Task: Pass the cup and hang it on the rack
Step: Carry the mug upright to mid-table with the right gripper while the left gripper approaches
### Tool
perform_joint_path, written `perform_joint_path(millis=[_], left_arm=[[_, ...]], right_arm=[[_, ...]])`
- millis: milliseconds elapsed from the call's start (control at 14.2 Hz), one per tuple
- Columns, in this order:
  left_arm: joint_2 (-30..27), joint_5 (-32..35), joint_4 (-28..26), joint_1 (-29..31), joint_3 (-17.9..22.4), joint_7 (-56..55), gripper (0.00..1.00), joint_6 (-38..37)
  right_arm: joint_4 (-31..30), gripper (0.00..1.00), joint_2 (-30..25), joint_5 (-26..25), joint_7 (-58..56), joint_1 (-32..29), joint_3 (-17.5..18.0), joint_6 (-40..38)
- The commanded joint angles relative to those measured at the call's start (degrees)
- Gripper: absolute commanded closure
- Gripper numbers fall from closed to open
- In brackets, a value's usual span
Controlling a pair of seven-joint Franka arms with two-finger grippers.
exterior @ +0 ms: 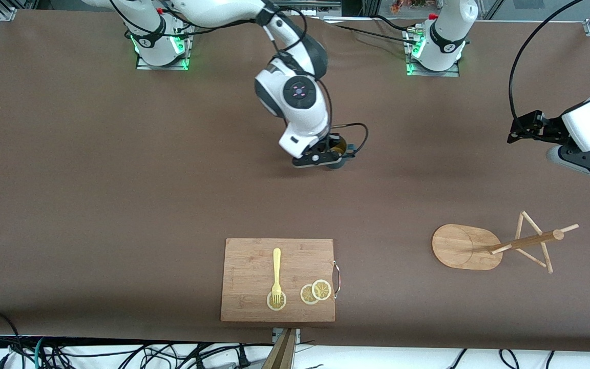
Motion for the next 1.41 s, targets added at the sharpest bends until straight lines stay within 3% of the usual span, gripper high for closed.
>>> perform_joint_path(millis=[0, 353, 635, 988, 1129, 1199, 1270, 1340], left_arm=[[-0.9, -0.5, -2.0, 0.3, 0.1, 7.8, 0.00, 0.1], [0.1, -0.7, -4.5, 1.1, 0.2, 22.3, 0.00, 2.2], [0.1, -2.1, -8.1, 2.2, 0.3, 26.8, 0.00, 2.6], [0.0, -7.7, -15.7, 4.8, 0.6, 44.2, 0.00, 10.2], [-0.1, -7.9, -16.3, 3.7, 0.6, 45.1, 0.00, 10.7], [-0.1, -8.9, -16.6, 2.7, 0.5, 45.2, 0.00, 10.7], [-0.1, -9.4, -17.6, 1.9, 0.4, 45.2, 0.00, 11.1], [-0.3, -9.6, -19.0, 1.4, 0.1, 46.2, 0.00, 12.4]], right_arm=[[3.2, 1.00, 3.1, -3.1, 1.7, 2.7, -1.0, 0.6], [3.2, 1.00, 3.6, -4.1, 3.4, 3.4, -1.1, 0.6], [3.2, 1.00, 3.9, -5.5, 7.8, 3.4, -1.1, 0.4], [3.0, 1.00, 4.1, -6.0, 8.3, 3.4, -1.1, 0.0], [3.0, 1.00, 4.1, -5.9, 8.7, 3.2, -1.2, 0.0], [3.0, 0.94, 4.1, -5.9, 9.3, 2.9, -1.2, 0.0], [3.2, 0.68, 3.9, -5.9, 9.3, 2.8, -1.2, 0.0], [3.2, 0.62, 3.6, -5.8, 9.3, 2.8, -1.2, -0.1]])
